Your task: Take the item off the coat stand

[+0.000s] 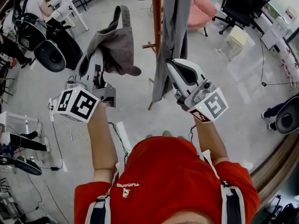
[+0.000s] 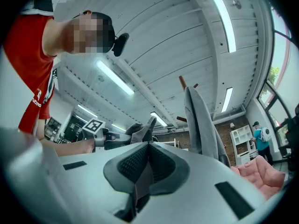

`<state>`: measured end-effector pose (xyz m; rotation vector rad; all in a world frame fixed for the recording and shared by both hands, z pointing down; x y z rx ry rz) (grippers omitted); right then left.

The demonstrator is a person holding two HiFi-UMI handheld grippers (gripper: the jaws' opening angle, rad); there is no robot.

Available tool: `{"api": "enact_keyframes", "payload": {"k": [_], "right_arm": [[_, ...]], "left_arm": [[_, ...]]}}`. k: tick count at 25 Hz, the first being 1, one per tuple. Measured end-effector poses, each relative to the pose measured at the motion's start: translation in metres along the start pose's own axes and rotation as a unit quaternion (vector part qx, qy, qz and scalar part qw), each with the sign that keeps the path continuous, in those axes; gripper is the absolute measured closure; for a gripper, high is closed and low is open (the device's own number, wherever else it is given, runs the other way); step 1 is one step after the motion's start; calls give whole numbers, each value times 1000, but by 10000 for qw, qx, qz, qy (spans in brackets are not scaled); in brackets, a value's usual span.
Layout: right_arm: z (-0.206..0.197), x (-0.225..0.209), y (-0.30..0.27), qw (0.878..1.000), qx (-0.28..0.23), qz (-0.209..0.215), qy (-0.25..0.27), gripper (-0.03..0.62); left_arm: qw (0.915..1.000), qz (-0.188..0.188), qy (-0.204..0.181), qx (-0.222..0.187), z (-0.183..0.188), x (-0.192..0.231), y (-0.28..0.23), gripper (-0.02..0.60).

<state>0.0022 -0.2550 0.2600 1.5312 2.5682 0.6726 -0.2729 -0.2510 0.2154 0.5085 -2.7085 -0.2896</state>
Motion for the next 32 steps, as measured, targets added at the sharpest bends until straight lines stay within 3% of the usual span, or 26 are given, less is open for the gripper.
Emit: {"api": "enact_keyframes", "payload": {"k": [6,32], "right_arm": [[-6,5,-8,10000,76,-26,-29,571],[-28,2,-18,9994,327,-120,-37,571]], "left_arm": [[9996,135,246,48,-23,1,21,558],[9990,236,107,366,-47,28,18,558]]}}
Point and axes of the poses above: the fingertips, and each gripper's own axes: y backward along the fingers, x to its left, z out of its top, the point moved 7 cm from there along y, backward along the fingers, and after that the axes turned 2 degrees about y, right-handed, at the moved point
